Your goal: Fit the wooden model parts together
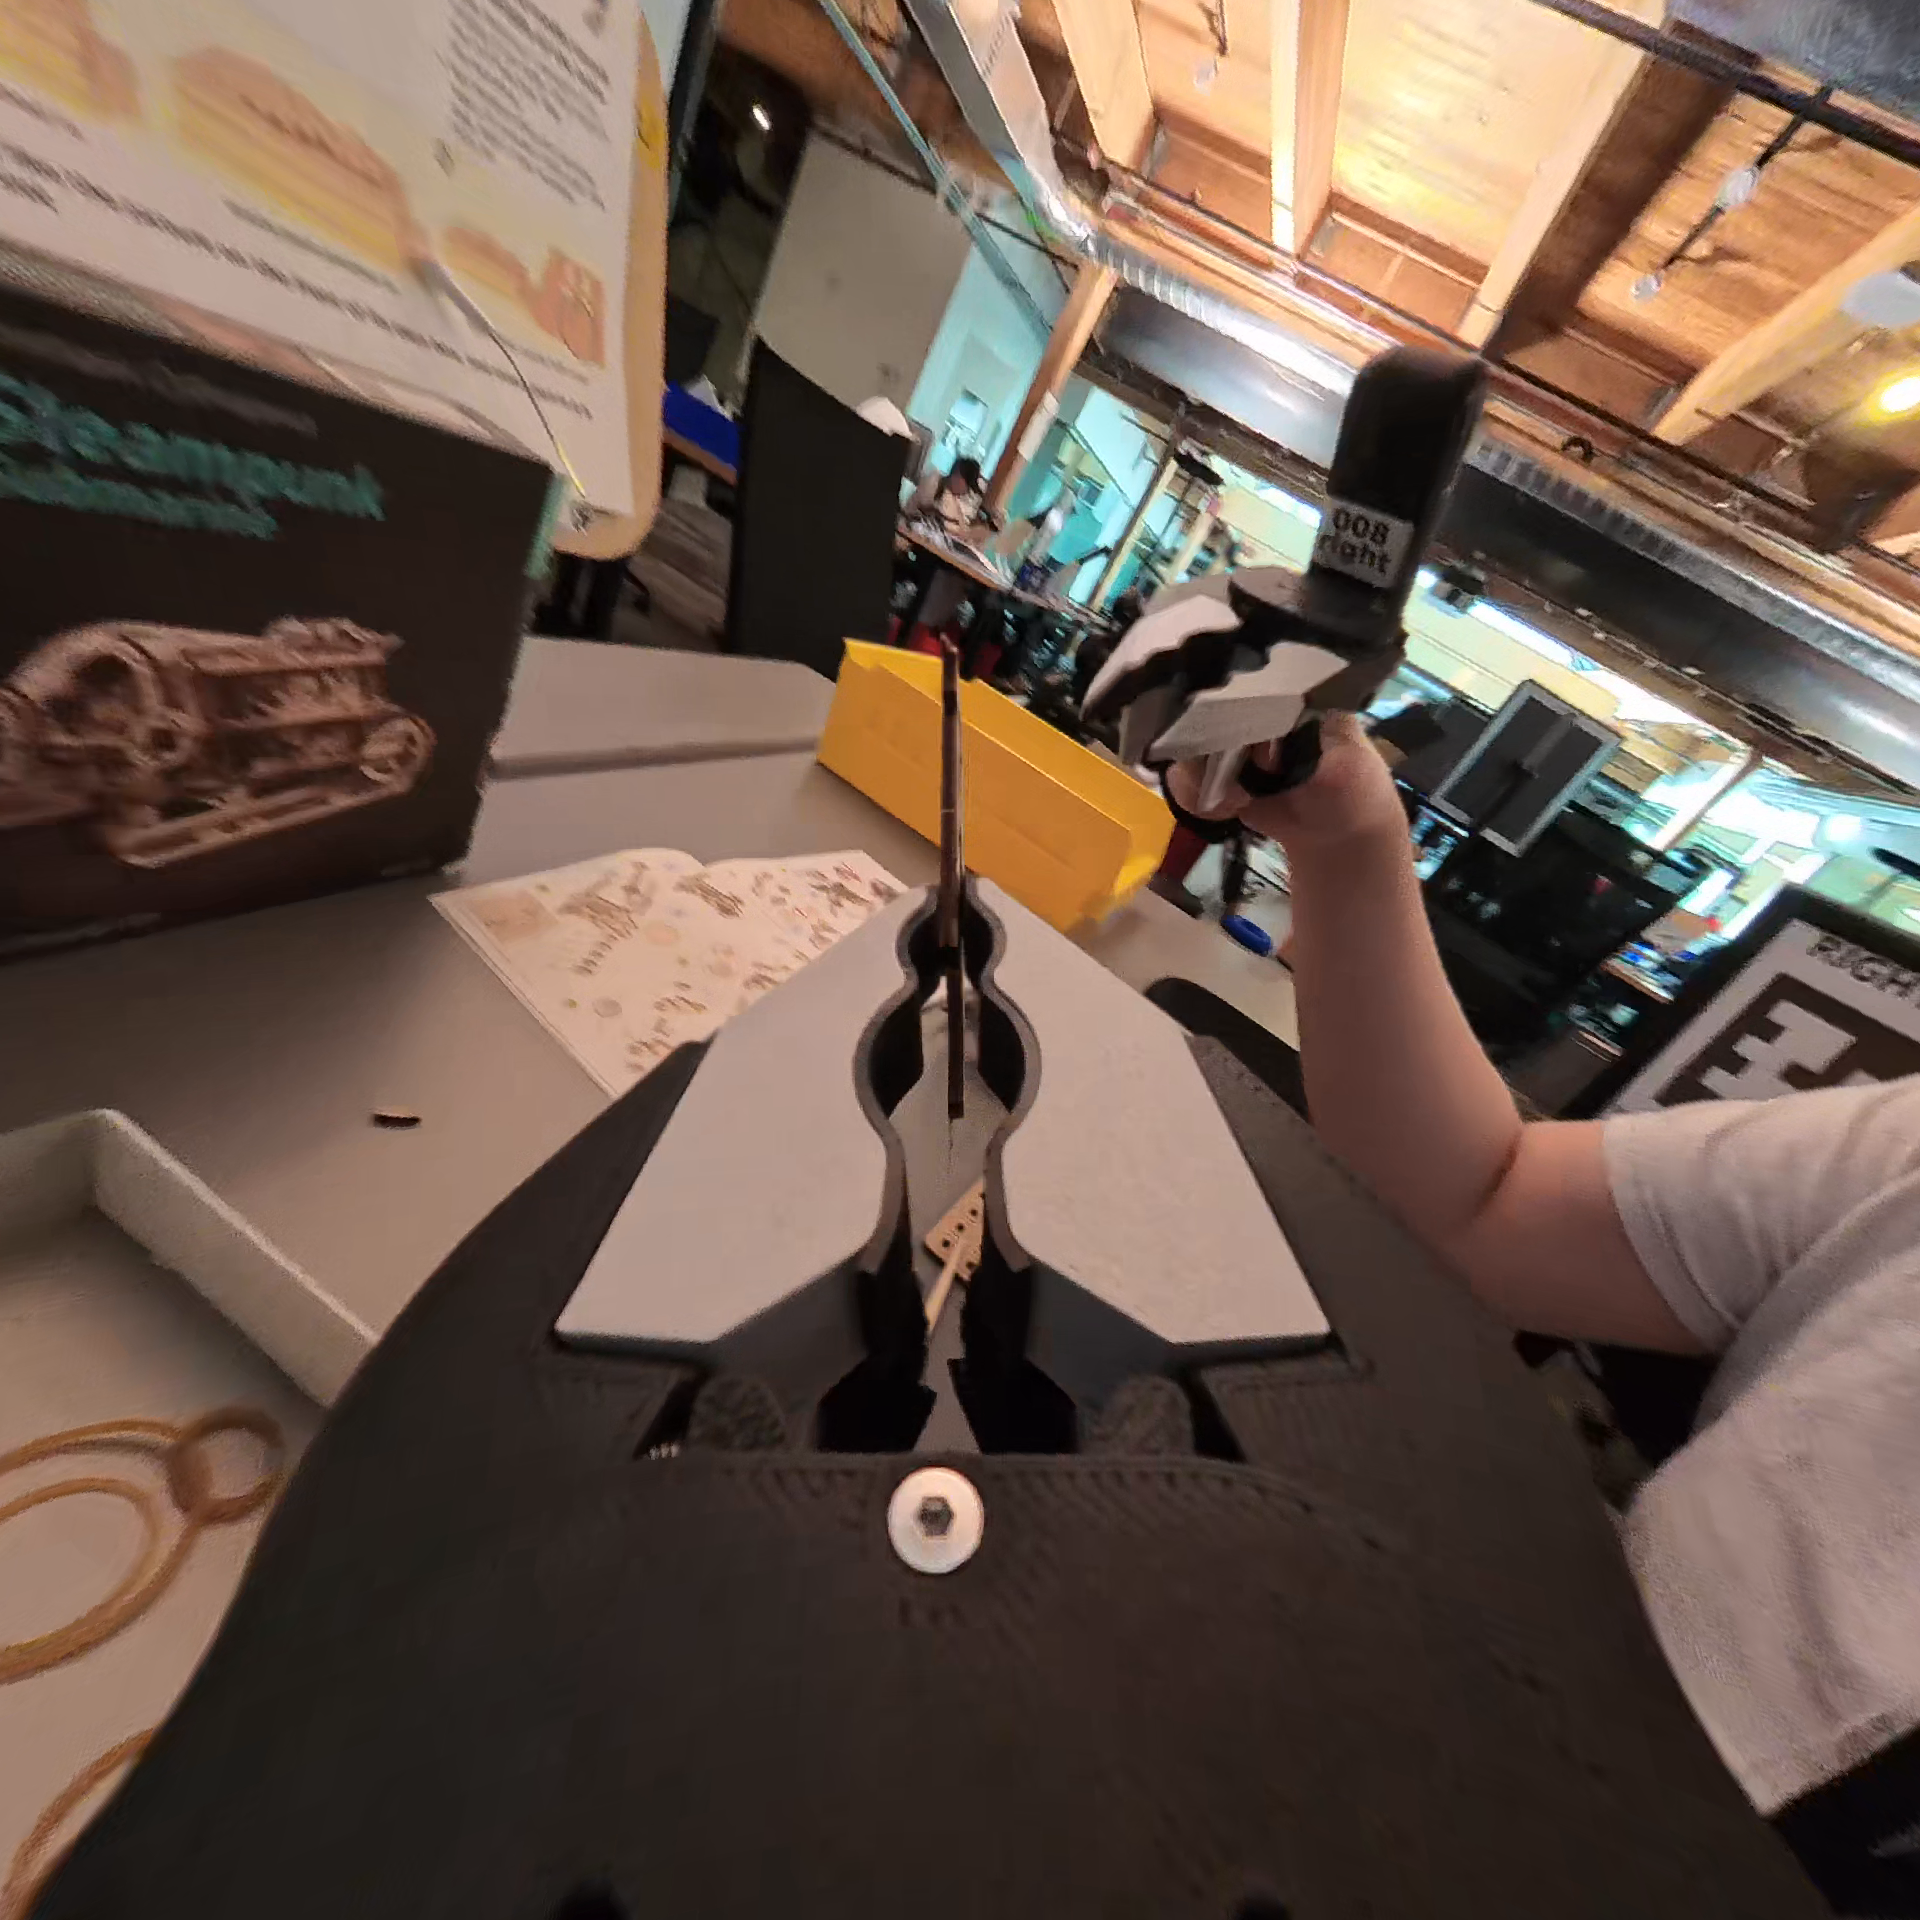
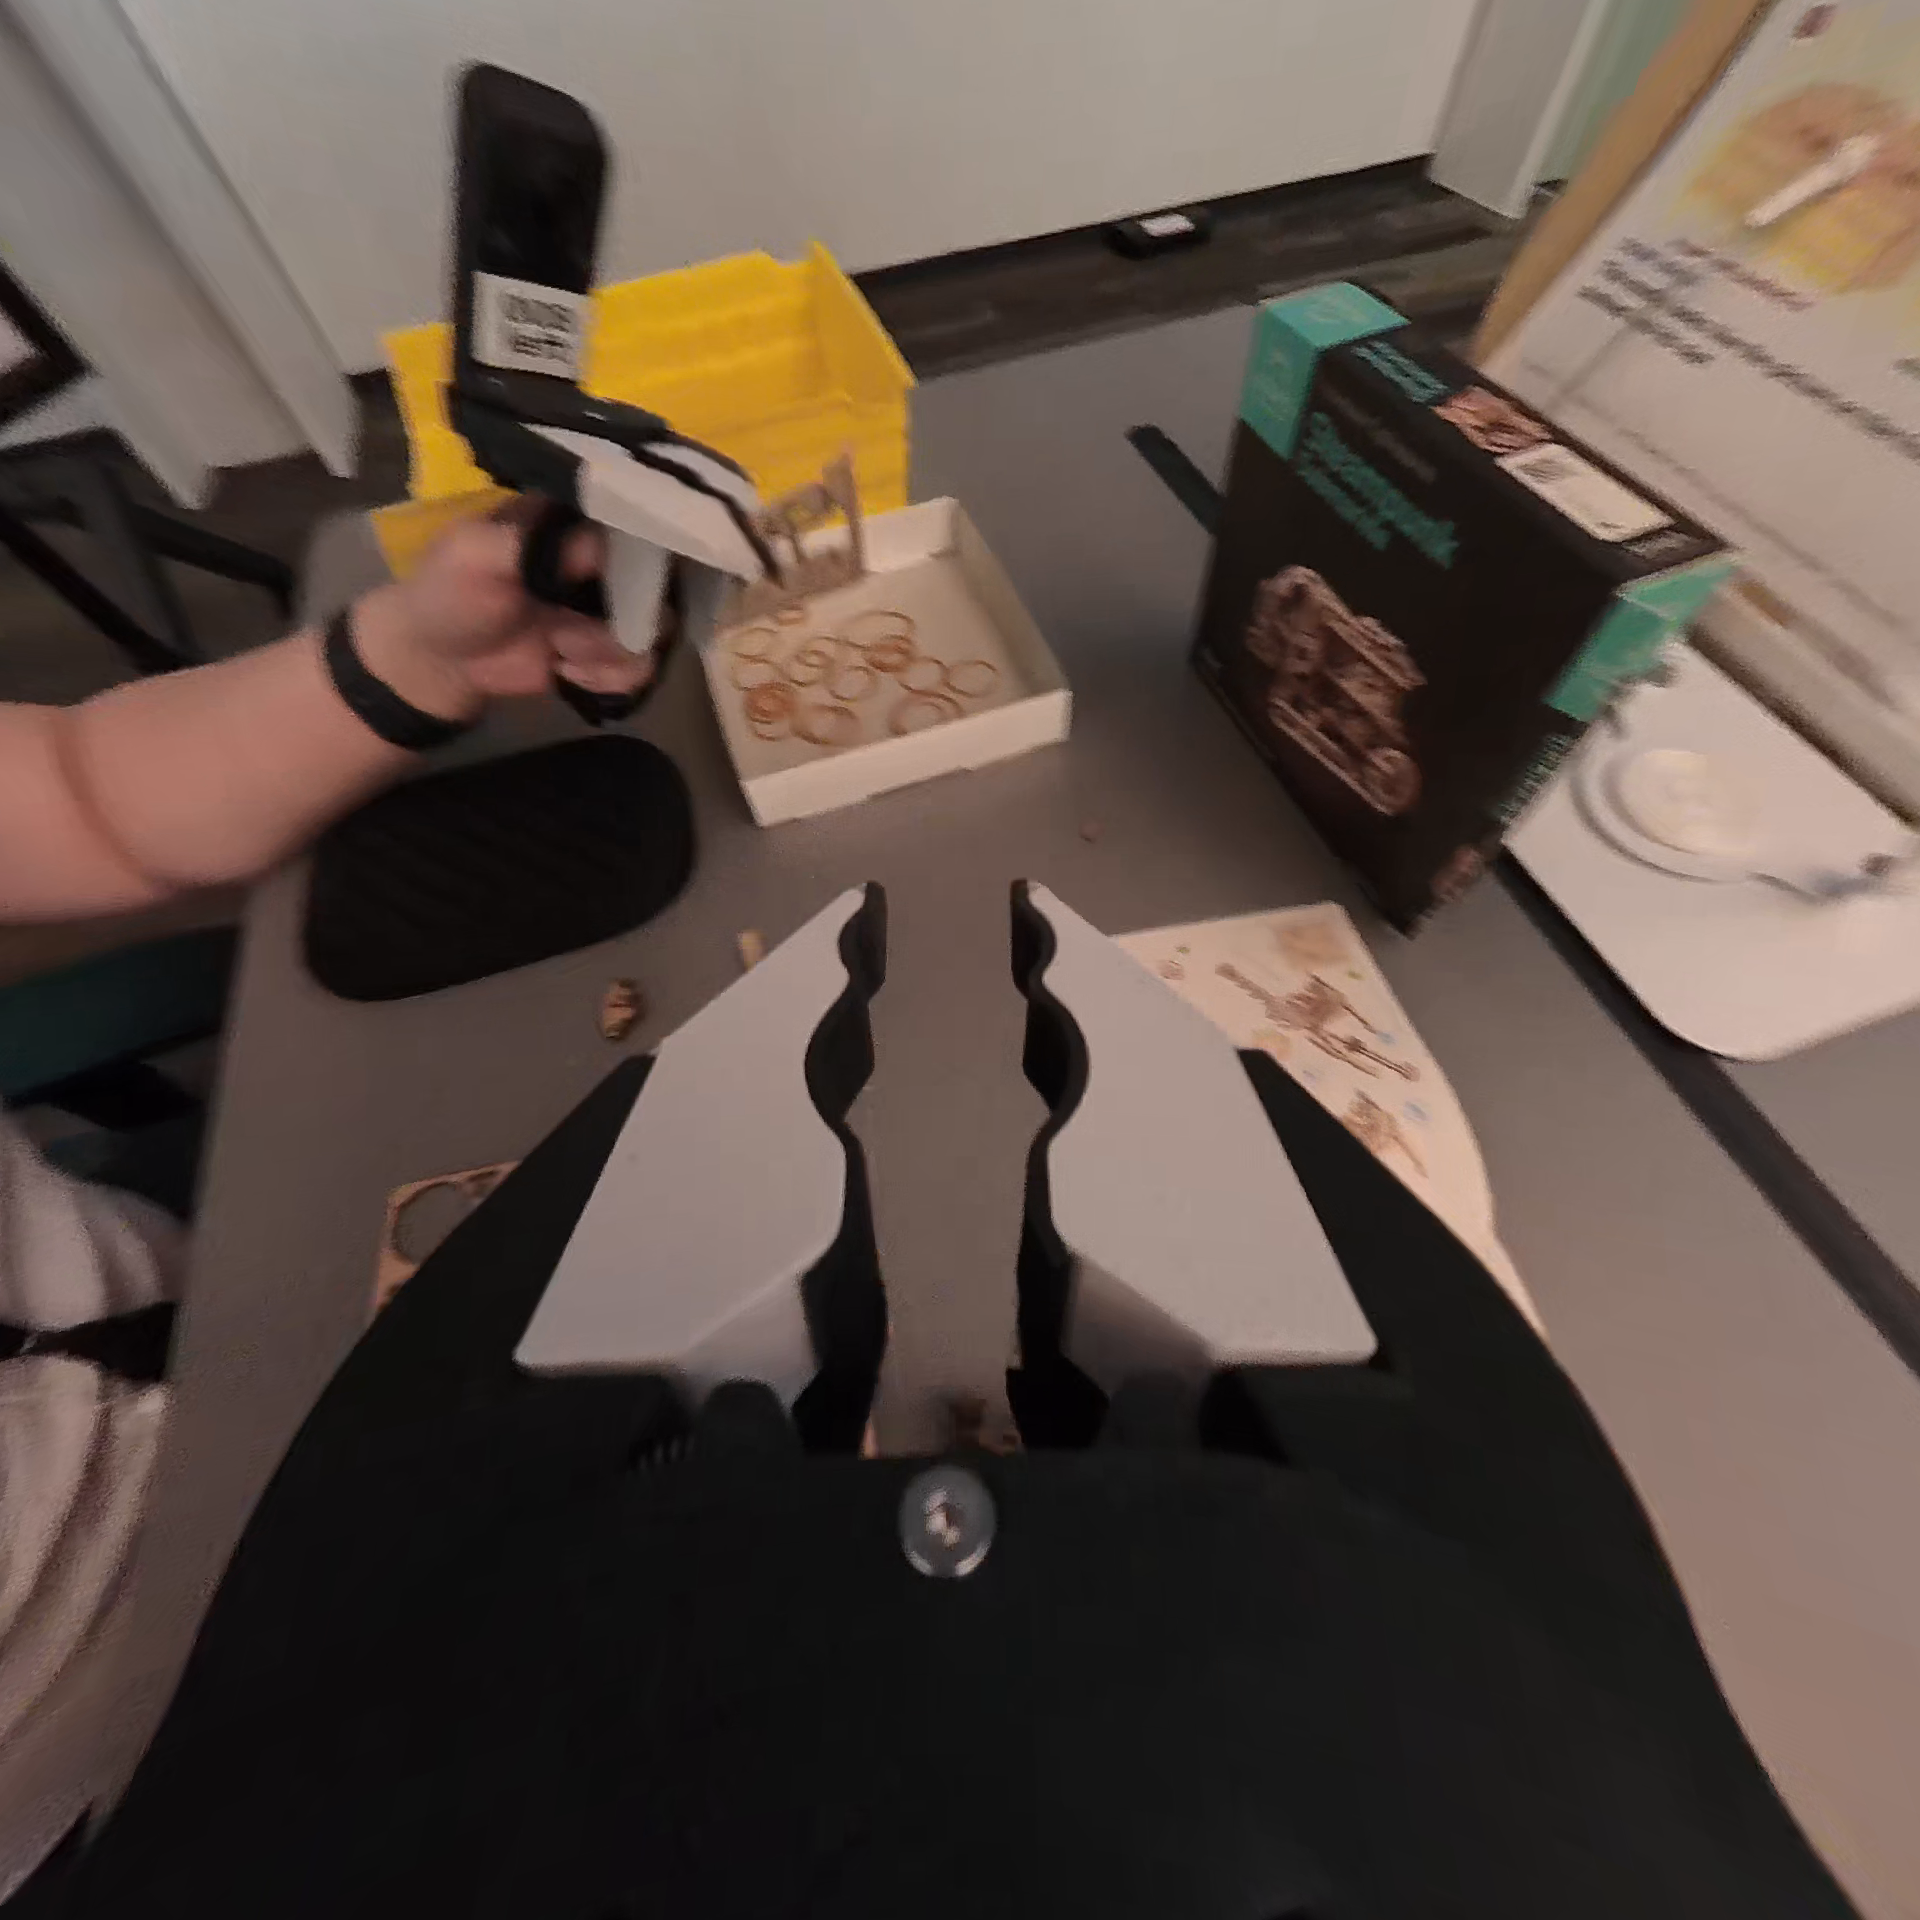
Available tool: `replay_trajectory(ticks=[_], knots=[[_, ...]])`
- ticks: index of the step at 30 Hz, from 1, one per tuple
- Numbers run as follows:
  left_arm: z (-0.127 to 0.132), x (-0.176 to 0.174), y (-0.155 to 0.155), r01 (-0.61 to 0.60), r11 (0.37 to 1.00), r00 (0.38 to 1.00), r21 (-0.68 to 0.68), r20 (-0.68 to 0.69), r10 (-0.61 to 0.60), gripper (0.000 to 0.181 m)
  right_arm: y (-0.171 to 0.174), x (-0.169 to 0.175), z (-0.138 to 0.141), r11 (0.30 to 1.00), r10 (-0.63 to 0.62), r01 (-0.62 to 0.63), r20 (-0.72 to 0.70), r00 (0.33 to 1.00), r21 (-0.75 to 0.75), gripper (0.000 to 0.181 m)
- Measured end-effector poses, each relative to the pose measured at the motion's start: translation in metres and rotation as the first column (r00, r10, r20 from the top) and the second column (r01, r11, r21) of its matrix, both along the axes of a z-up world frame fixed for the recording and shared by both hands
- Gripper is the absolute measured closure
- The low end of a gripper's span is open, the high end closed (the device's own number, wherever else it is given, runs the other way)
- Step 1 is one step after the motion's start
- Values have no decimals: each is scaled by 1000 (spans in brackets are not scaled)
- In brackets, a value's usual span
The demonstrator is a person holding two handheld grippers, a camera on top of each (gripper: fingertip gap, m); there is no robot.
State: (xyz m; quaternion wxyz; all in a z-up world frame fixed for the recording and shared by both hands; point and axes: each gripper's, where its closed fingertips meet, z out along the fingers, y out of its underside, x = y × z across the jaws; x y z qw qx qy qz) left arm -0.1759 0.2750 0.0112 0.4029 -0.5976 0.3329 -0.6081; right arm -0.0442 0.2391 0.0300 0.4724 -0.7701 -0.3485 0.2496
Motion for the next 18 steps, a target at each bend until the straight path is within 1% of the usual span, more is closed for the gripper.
replay_trajectory(ticks=[2,3,5,6,8,10,12,14,16,18], knots=[[6,-8,9,-68,997,998,31,14,68,181,10,8,-1,998,-64,64,-10,998,1,160],[9,-12,12,-92,995,995,43,25,91,181,16,5,0,997,-82,82,-48,996,-6,160],[15,-19,17,-132,990,990,54,62,129,181,33,-8,-4,991,-132,127,-133,982,-41,161],[18,-21,19,-147,988,987,55,80,142,181,42,-19,-11,988,-152,143,-150,977,-66,163],[19,-25,23,-166,984,983,58,92,160,181,61,-44,-40,981,-181,171,-112,977,-91,164],[19,-27,25,-175,982,982,67,89,169,181,82,-61,-82,972,-205,202,-7,979,-120,165],[19,-29,28,-193,979,978,71,91,186,181,98,-77,-111,967,-192,195,34,981,-165,168],[17,-30,30,-196,978,978,66,83,190,181,112,-86,-127,965,-190,199,69,979,-169,170],[15,-31,33,-206,976,976,65,78,201,181,125,-88,-143,963,-194,216,142,971,-163,170],[16,-32,33,-202,978,977,58,81,197,181,131,-98,-151,962,-167,191,134,977,-196,170]])
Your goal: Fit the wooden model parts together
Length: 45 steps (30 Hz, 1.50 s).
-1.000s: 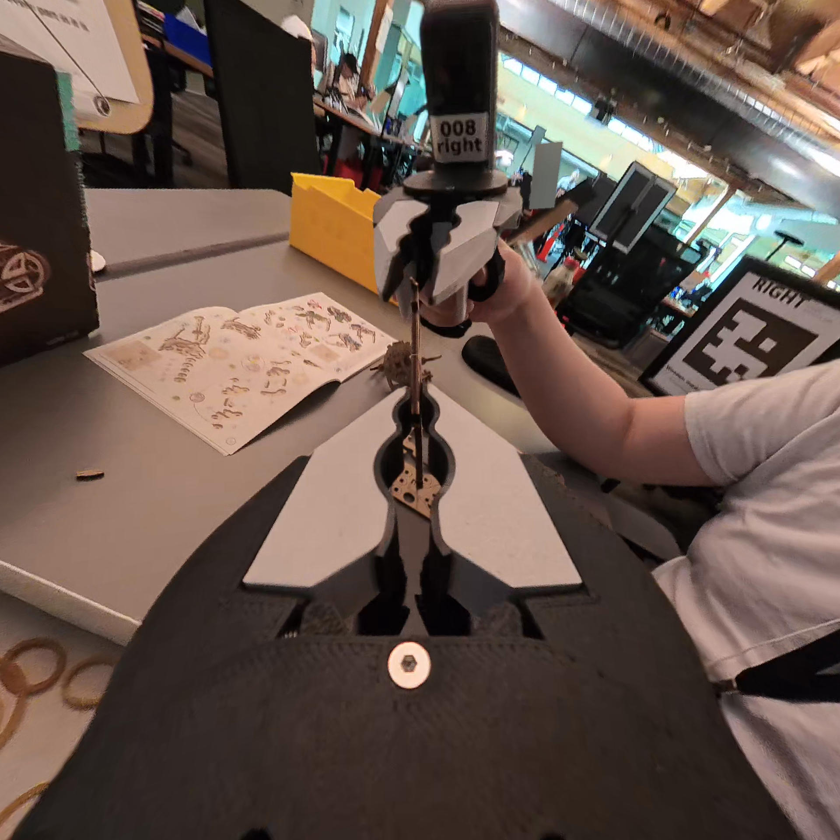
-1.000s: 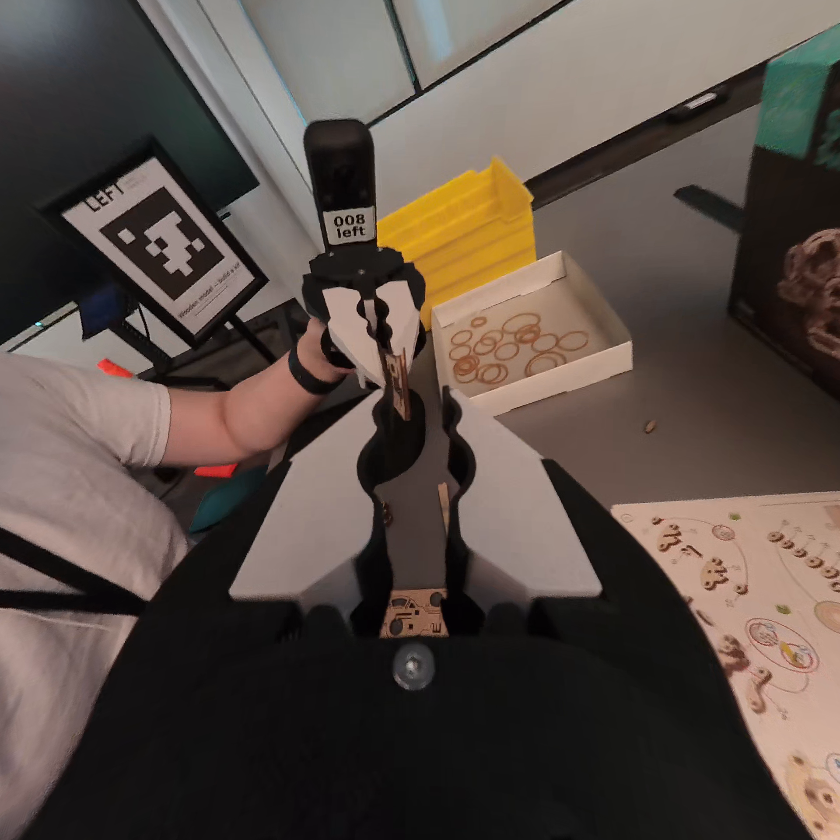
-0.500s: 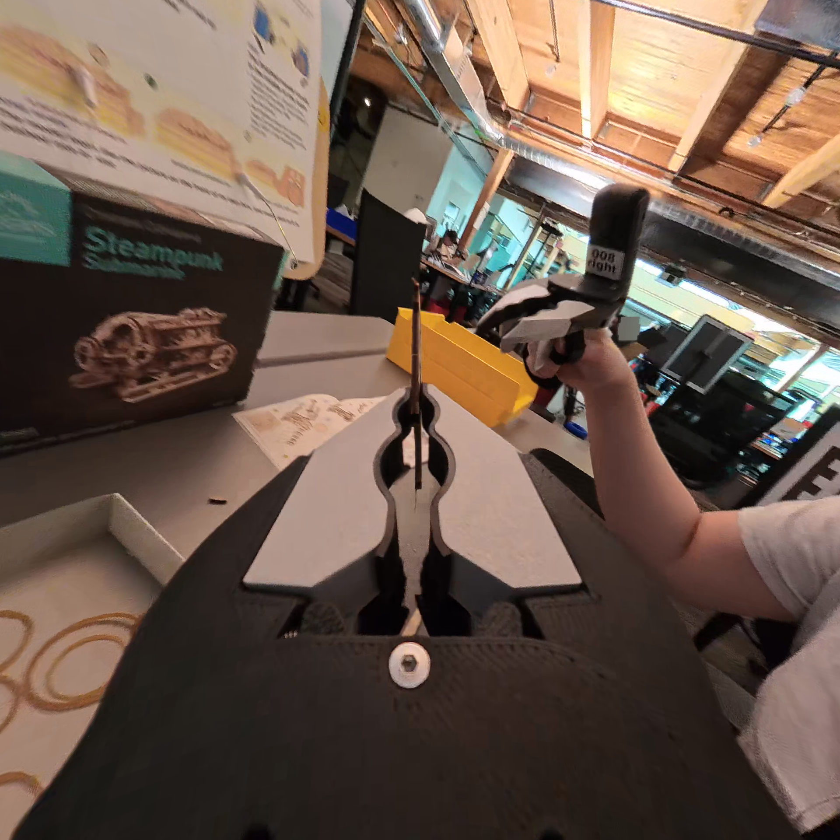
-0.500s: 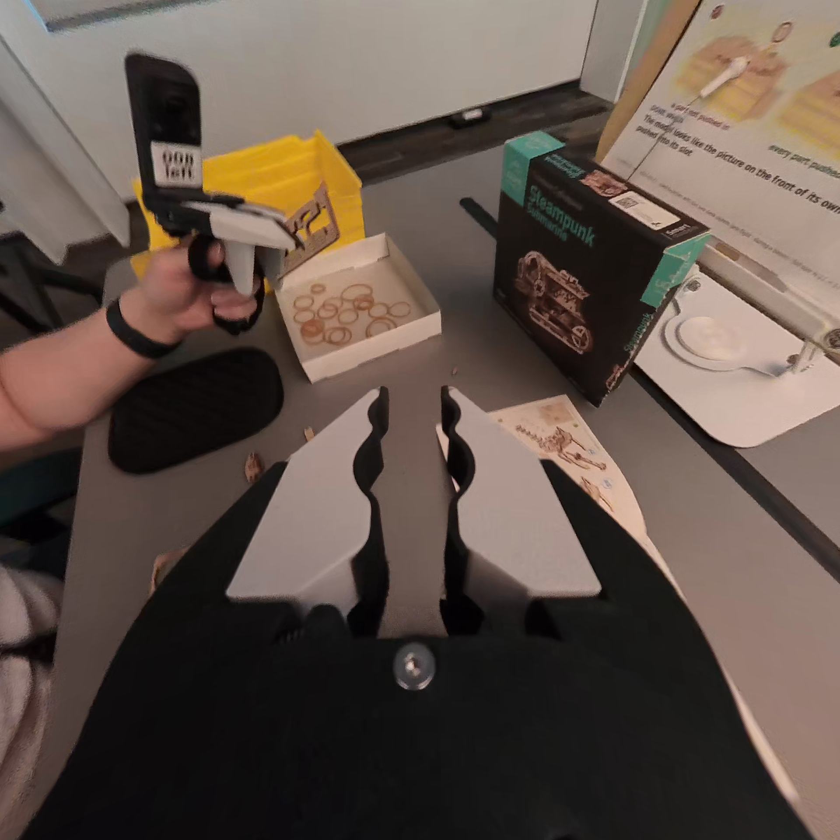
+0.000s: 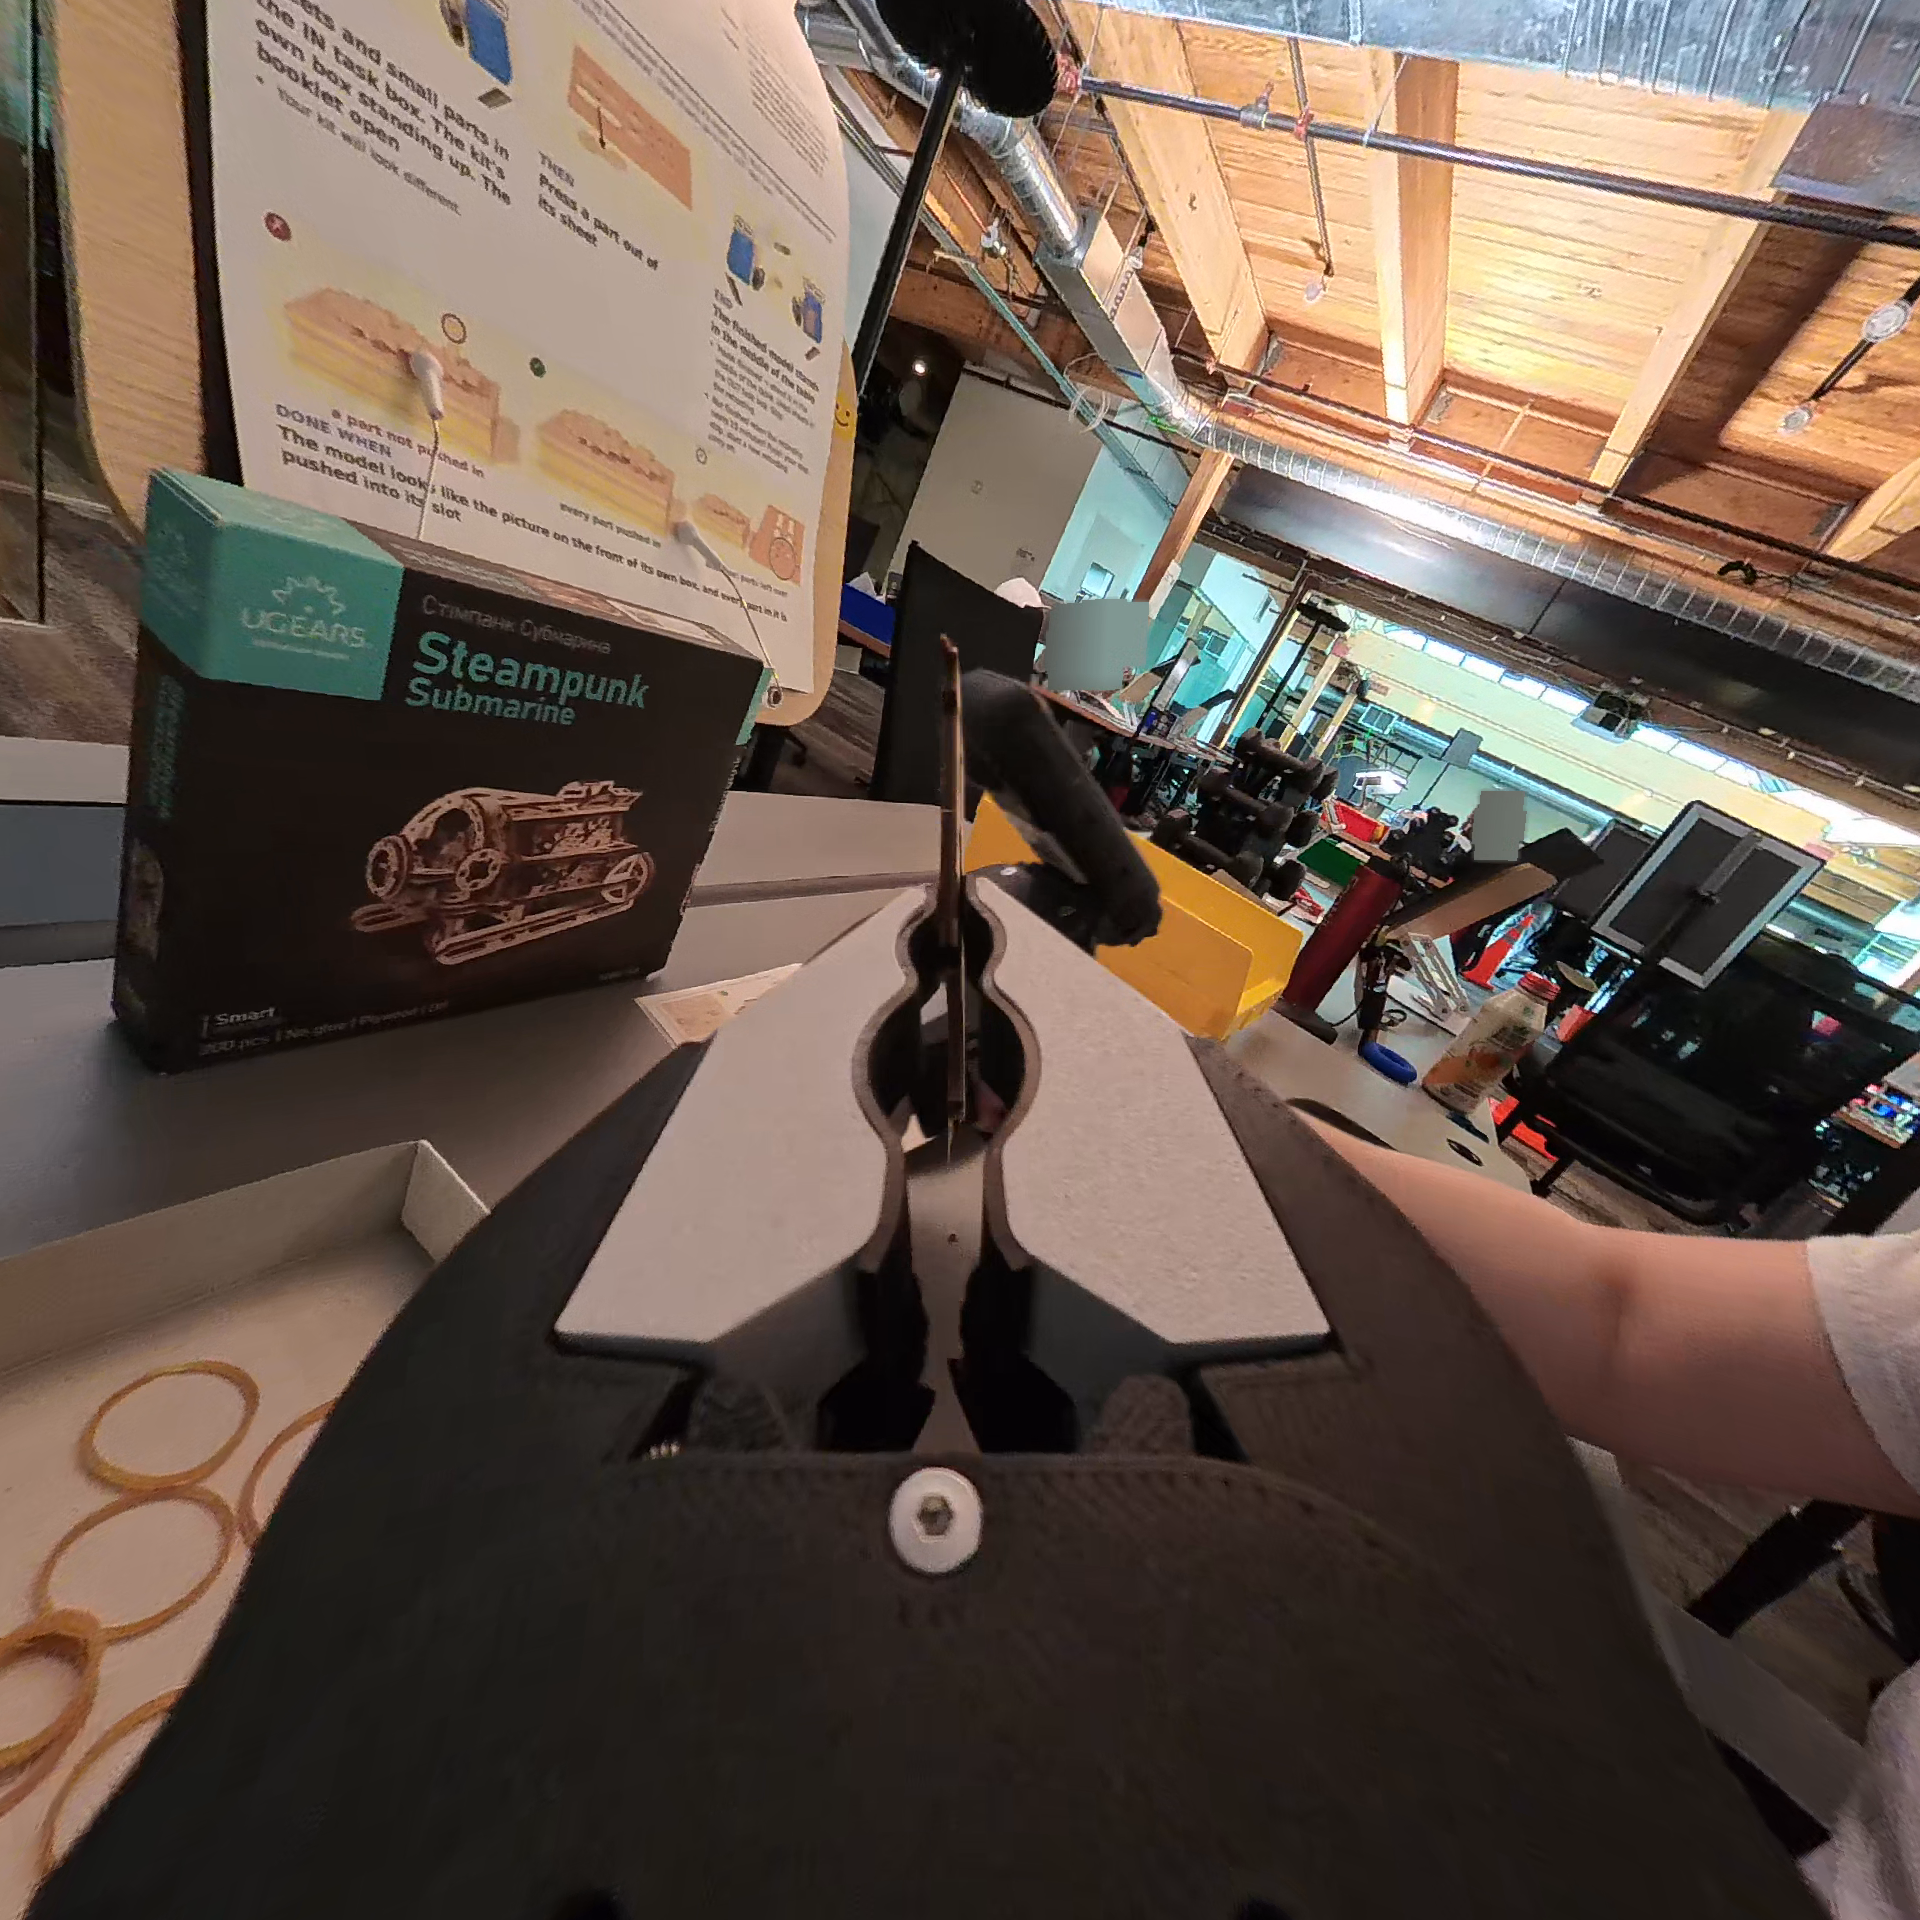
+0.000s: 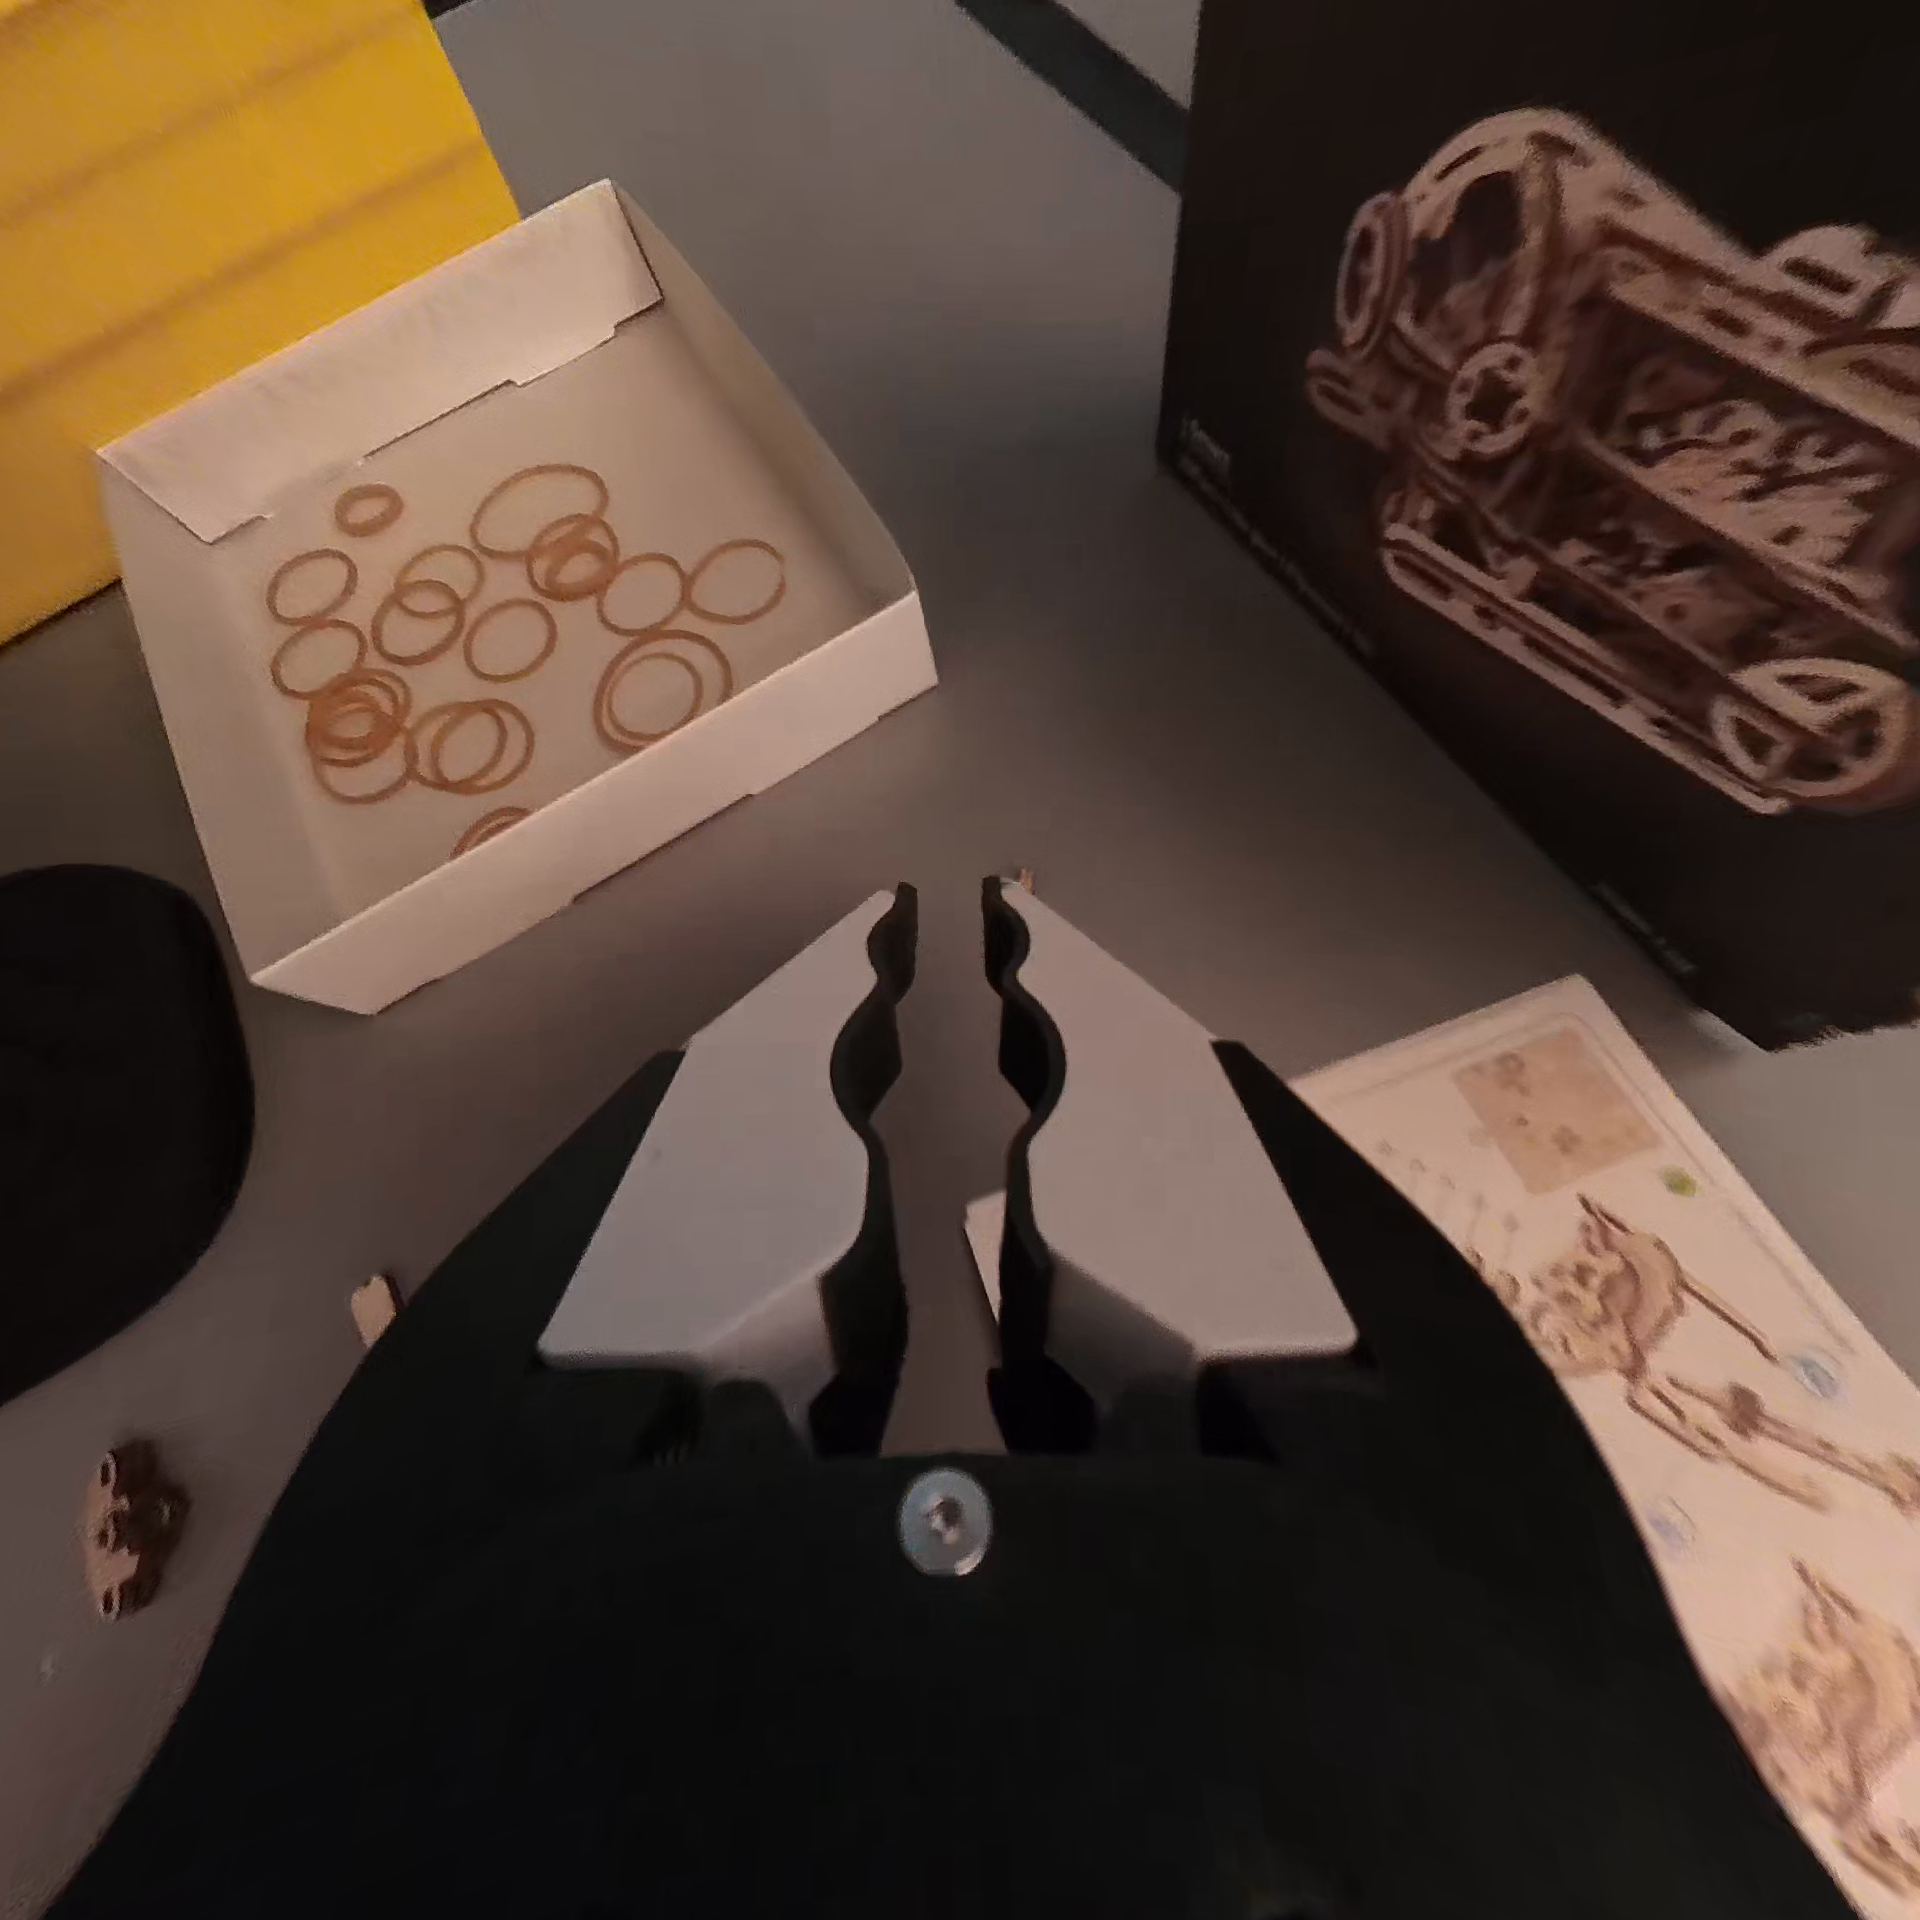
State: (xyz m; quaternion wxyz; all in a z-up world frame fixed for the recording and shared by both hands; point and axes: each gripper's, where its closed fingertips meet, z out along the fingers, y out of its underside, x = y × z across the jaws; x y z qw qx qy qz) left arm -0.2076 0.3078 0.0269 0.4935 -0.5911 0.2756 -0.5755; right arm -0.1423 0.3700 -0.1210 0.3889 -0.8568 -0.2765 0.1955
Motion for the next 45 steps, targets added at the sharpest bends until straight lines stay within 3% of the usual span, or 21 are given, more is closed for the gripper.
replay_trajectory(ticks=[7,9,11,13,16,19,22,25,27,30,33,36,40,45], knots=[[-2,-2,2,-4,1000,1000,-21,-28,3,181,18,4,-35,995,-50,61,143,988,-74,164],[-4,-1,2,2,1000,999,-23,-39,-2,181,17,0,-36,996,-26,36,129,991,-77,178],[-6,1,1,10,999,999,-32,-48,-11,181,13,-1,-36,996,-1,12,129,992,-85,178],[-7,2,2,7,1000,998,-30,-60,-9,181,-3,-7,-34,991,51,-38,94,994,-129,179],[-10,0,5,-20,1000,996,-11,-91,19,181,-53,-24,-22,966,200,-197,-1,980,-164,179],[-11,1,4,-13,1000,995,-15,-99,11,181,-101,-24,-22,937,331,-320,64,941,-138,178],[-13,5,2,-2,1000,995,-16,-103,1,181,-124,-22,-33,914,397,-379,130,909,-147,178],[-18,8,1,2,1000,992,-15,-122,-3,181,-122,-24,-36,925,375,-361,134,917,-120,178],[-20,9,1,6,1000,992,-22,-125,-9,181,-124,-20,-26,932,359,-348,114,926,-107,165],[-22,10,2,9,999,992,-31,-125,-12,181,-133,-7,15,949,310,-312,37,950,43,161],[-25,13,0,25,999,991,-44,-133,-31,181,-145,22,52,942,230,-237,56,972,237,160],[-31,20,-4,40,998,987,-49,-156,-48,181,-163,45,87,843,162,-174,68,984,508,159],[-43,31,-10,63,996,976,-63,-205,-75,181,-187,69,106,627,55,-92,74,996,773,163],[-61,56,-34,162,955,954,-250,-206,-216,181,-189,66,104,586,10,-130,152,988,800,164]])
